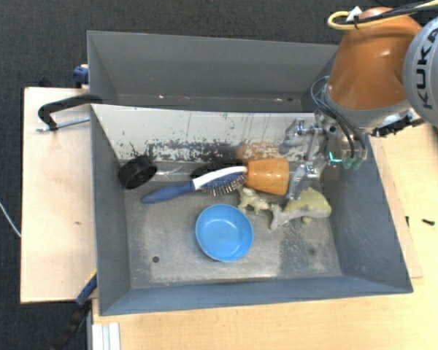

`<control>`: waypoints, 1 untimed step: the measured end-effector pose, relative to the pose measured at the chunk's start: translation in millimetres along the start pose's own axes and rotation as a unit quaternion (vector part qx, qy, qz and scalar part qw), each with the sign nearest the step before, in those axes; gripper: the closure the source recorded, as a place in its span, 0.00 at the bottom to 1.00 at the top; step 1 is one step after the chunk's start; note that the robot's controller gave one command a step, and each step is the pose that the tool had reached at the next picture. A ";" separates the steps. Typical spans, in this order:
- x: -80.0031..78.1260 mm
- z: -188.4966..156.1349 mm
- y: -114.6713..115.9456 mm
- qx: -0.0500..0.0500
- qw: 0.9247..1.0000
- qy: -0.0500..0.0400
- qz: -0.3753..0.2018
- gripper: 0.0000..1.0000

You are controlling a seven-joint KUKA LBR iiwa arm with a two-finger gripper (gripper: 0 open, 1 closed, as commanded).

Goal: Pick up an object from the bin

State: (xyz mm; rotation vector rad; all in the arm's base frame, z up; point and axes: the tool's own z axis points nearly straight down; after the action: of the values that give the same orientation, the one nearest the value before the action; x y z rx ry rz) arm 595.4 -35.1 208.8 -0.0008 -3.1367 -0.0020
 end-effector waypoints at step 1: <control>17.1 -12.6 -22.9 0.001 0.987 -0.003 -0.161 0.00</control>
Offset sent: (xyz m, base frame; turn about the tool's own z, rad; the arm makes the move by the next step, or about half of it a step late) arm -0.0180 -0.0225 0.0110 -0.3254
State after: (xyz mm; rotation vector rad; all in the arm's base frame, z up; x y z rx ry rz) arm 578.4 -57.9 221.4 0.5070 -3.1027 0.0009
